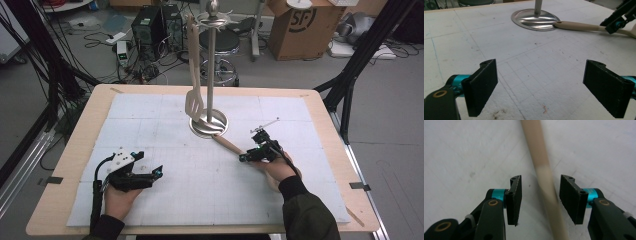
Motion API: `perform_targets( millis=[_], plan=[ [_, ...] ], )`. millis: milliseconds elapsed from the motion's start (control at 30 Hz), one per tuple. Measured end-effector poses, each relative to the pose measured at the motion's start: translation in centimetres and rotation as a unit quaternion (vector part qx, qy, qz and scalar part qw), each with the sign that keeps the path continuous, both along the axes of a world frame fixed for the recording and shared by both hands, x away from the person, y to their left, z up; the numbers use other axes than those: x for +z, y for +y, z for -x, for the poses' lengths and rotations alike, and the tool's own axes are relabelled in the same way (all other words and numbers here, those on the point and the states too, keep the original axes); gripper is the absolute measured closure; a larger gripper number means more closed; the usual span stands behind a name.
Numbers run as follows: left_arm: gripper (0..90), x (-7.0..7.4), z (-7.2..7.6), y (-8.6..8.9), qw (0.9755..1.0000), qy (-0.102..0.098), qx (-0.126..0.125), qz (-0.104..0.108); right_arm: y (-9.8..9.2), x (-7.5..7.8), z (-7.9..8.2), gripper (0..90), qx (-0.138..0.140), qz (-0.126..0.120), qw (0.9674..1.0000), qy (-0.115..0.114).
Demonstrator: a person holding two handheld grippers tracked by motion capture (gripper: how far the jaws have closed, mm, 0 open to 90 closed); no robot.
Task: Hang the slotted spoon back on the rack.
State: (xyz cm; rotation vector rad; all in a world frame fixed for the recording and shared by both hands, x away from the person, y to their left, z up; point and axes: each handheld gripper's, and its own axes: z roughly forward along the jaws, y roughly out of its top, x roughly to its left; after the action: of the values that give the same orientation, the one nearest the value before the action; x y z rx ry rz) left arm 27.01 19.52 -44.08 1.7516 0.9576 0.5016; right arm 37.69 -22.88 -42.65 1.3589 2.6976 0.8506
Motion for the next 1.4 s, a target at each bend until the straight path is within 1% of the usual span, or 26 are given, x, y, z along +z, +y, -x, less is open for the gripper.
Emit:
perform_targets(
  millis=[33,100,200,233,267,300,367,400,500,533,567,633,667,700,733,767,967,1033,1100,1200,1267,1300,1333,1400],
  plan=[
    [13.0,0.0,0.0,0.0,1.0,0.0,-0.001,0.0,0.3,-0.1,0.1,53.9,0.009,0.013,0.9998,-0.008],
    [13.0,0.0,0.0,0.0,1.0,0.0,-0.001,0.0,0.5,-0.1,0.3,57.8,0.012,0.031,0.9993,-0.017],
    [13.0,0.0,0.0,-0.1,1.0,0.001,-0.002,-0.002,0.7,-0.1,0.4,63.9,0.01,0.045,0.9986,-0.028],
    [13.0,0.0,0.0,-0.1,1.0,0.001,-0.002,-0.002,0.7,-0.1,0.4,65.0,0.016,0.051,0.998,-0.033],
    [13.0,0.0,0.0,-0.1,1.0,0.001,-0.002,-0.002,0.8,-0.1,0.4,65.0,0.017,0.054,0.9977,-0.037],
    [13.0,0.0,0.0,-0.1,1.0,0.001,-0.002,-0.002,0.8,-0.1,0.5,65.1,0.017,0.054,0.9978,-0.035],
    [13.0,-0.1,0.0,-0.2,1.0,0.002,0.0,0.0,1.0,-0.1,0.7,65.3,0.026,0.069,0.9962,-0.048],
    [13.0,-0.1,0.0,-0.2,1.0,0.001,0.0,0.0,1.2,-0.1,0.7,65.4,0.03,0.073,0.9956,-0.05],
    [13.0,-0.1,0.0,-0.2,1.0,0.001,-0.001,-0.001,1.4,0.0,0.9,66.6,0.038,0.083,0.9941,-0.058],
    [13.0,-0.1,0.0,-0.2,1.0,0.001,-0.001,-0.001,1.4,-0.1,0.8,67.7,0.044,0.088,0.993,-0.066],
    [13.0,-0.1,0.0,-0.2,1.0,0.001,-0.001,-0.002,1.5,0.0,0.9,69.1,0.043,0.09,0.9931,-0.062],
    [13.0,-0.1,0.0,-0.2,1.0,0.001,-0.001,-0.003,1.6,0.1,1.0,74.1,0.048,0.094,0.9925,-0.063],
    [13.0,-0.1,0.0,-0.2,1.0,0.001,-0.001,-0.001,1.7,0.1,1.0,75.5,0.061,0.1,0.9906,-0.071],
    [13.0,0.0,0.0,-0.1,1.0,0.001,-0.002,-0.001,1.9,0.1,1.2,77.0,0.071,0.106,0.989,-0.074],
    [13.1,-0.1,0.0,-0.1,1.0,0.001,0.0,0.0,2.0,0.2,1.2,77.4,0.076,0.111,0.9879,-0.077],
    [13.1,-0.1,0.0,-0.1,1.0,0.001,0.0,0.0,2.1,0.2,1.2,77.4,0.074,0.113,0.988,-0.076],
    [13.1,0.0,0.0,0.0,1.0,0.0,-0.001,0.001,2.1,0.3,1.1,77.8,0.065,0.107,0.9899,-0.067],
    [13.1,0.0,0.0,0.0,1.0,0.0,0.0,0.002,2.1,0.3,1.1,77.9,0.061,0.105,0.9905,-0.066],
    [13.1,0.0,0.0,0.0,1.0,0.001,0.001,0.003,1.9,0.2,1.1,77.9,0.06,0.1,0.9907,-0.07],
    [13.2,0.0,0.0,0.0,1.0,0.001,0.001,0.003,1.6,0.3,1.2,78.0,0.051,0.089,0.9921,-0.072],
    [13.2,0.0,0.0,0.0,1.0,0.001,0.001,0.002,1.5,0.5,1.3,78.0,0.056,0.08,0.9922,-0.077],
    [13.2,0.0,0.0,0.0,1.0,0.001,0.001,0.002,1.5,0.6,1.3,78.0,0.057,0.075,0.992,-0.085],
    [13.4,0.0,0.0,0.0,1.0,0.001,0.001,0.002,1.4,0.9,1.4,78.0,0.055,0.068,0.9923,-0.089],
    [13.4,0.0,0.0,0.0,1.0,0.0,0.002,0.002,1.3,1.3,1.4,78.0,0.047,0.047,0.9932,-0.095]
  ],
)
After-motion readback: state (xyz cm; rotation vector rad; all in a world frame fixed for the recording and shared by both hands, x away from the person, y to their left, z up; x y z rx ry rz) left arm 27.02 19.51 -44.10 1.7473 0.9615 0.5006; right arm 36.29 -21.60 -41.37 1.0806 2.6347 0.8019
